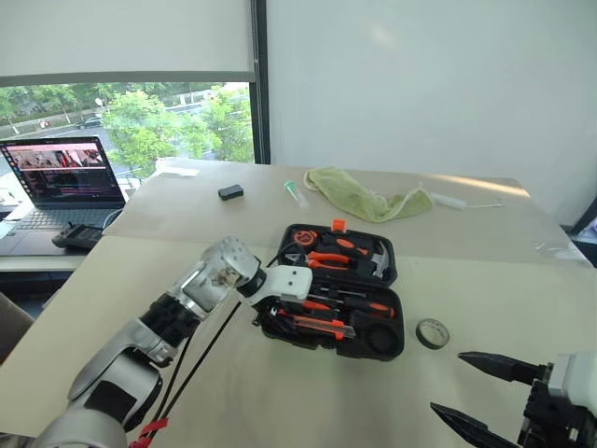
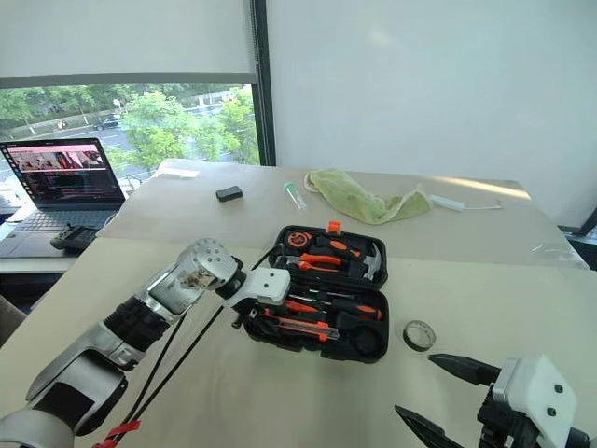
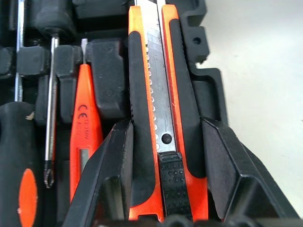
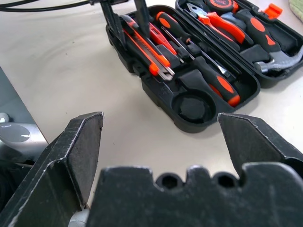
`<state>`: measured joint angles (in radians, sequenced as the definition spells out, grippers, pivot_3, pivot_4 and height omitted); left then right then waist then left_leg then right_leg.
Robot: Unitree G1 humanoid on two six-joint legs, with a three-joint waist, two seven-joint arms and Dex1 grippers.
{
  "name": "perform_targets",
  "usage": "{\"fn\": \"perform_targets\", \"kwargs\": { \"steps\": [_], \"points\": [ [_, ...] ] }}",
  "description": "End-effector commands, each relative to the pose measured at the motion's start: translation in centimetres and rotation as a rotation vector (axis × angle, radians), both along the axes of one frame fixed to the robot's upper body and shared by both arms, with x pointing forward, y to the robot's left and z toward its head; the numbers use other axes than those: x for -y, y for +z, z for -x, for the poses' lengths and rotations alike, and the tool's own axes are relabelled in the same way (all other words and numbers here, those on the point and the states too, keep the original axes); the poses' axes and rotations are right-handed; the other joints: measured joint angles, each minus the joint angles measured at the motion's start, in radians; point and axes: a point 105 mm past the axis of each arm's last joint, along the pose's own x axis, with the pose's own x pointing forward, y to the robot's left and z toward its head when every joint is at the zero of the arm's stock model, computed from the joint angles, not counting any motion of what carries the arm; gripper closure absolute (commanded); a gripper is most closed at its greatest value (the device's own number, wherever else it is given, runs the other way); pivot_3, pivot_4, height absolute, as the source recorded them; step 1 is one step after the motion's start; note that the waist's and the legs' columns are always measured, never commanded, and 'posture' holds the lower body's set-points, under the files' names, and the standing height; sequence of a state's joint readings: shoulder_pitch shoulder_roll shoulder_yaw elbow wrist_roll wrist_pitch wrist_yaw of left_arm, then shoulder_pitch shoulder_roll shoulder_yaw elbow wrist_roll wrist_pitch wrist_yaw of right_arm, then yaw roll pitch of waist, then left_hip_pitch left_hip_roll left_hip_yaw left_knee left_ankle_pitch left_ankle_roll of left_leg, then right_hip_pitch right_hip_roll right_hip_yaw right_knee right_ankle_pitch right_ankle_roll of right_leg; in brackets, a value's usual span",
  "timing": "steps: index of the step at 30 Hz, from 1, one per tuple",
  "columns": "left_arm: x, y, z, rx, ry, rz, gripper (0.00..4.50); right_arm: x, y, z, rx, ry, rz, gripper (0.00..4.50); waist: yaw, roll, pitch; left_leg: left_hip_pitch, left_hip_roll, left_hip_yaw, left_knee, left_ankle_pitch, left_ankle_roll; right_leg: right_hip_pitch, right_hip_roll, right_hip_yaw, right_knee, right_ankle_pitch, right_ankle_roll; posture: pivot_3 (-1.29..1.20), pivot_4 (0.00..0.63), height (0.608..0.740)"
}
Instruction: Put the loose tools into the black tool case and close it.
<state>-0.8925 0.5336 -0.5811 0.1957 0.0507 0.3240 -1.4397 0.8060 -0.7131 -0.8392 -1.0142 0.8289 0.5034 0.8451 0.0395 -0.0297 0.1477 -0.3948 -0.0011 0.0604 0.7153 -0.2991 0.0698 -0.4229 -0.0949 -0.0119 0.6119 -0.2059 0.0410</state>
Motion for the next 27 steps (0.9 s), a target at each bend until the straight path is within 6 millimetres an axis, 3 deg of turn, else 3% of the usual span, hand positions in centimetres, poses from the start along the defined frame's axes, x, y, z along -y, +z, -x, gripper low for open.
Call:
{"fn": "perform_targets", "kwargs": {
  "steps": [1,2,5,8,11,13,18,23,27],
  "points": [
    [0.4,-0.3,0.2,0.003,-0.016,0.000,2.38,-0.3,0.8,0.1,0.045,0.015,0.014,0.00,0.000,0.000,0.000,0.000,0.000,0.000,0.000,0.000,0.000,0.000,0.000,0.000,0.000,0.000,0.000,0.00,0.150,0.740],
    [0.5,-0.2,0.3,0.001,-0.025,0.004,1.88,-0.4,0.8,0.1,0.047,0.015,0.014,0.00,0.000,0.000,0.000,0.000,0.000,0.000,0.000,0.000,0.000,0.000,0.000,0.000,0.000,0.000,0.000,0.00,0.150,0.740],
    [0.9,1.1,0.5,-0.014,-0.025,0.097,1.18,-0.4,0.9,0.1,0.051,0.016,0.015,0.00,-0.001,0.000,0.000,0.000,0.000,0.000,0.000,0.000,0.000,0.000,0.000,0.000,0.000,0.000,0.000,0.00,0.150,0.740],
    [0.6,3.5,0.5,-0.075,0.016,0.239,1.18,-0.5,0.9,0.2,0.055,0.015,0.016,0.00,-0.003,0.001,0.000,0.000,0.000,0.000,0.000,0.000,0.000,0.000,0.000,0.000,0.000,0.000,0.000,0.00,0.150,0.740],
    [-0.1,5.0,0.4,-0.132,0.060,0.355,1.85,-0.5,0.8,0.3,0.055,0.013,0.015,0.00,-0.003,0.000,0.000,-0.001,0.000,-0.001,0.000,0.000,0.000,-0.001,0.000,0.000,0.001,0.000,0.000,0.00,0.150,0.740],
    [-0.3,5.1,0.5,-0.168,0.086,0.417,2.54,-0.5,0.8,0.3,0.058,0.011,0.012,0.00,-0.003,0.001,0.000,-0.001,0.000,-0.001,0.000,0.000,0.000,-0.001,0.000,0.000,0.001,0.000,0.000,0.00,0.150,0.740],
    [-0.2,2.3,0.4,-0.194,0.170,0.485,4.37,-0.6,0.8,0.1,0.064,0.011,0.006,0.00,-0.002,0.002,-0.001,0.002,0.000,0.000,0.000,0.000,0.000,0.001,0.000,0.000,0.001,0.000,0.000,0.00,0.150,0.740],
    [0.2,-0.7,-0.3,-0.178,0.267,0.505,4.47,-0.4,0.8,0.2,0.066,0.000,0.008,0.00,0.000,0.001,-0.001,0.001,0.000,-0.001,0.000,0.000,0.000,0.001,-0.001,0.000,0.001,0.000,0.000,0.00,0.150,0.740],
    [-0.1,-4.2,-0.4,-0.181,0.331,0.427,4.47,-0.5,0.9,0.1,0.067,0.002,0.008,0.00,-0.001,0.002,-0.002,0.002,0.000,0.000,0.000,0.000,0.000,0.002,-0.001,0.000,0.001,0.000,0.000,0.00,0.150,0.740]
  ]
}}
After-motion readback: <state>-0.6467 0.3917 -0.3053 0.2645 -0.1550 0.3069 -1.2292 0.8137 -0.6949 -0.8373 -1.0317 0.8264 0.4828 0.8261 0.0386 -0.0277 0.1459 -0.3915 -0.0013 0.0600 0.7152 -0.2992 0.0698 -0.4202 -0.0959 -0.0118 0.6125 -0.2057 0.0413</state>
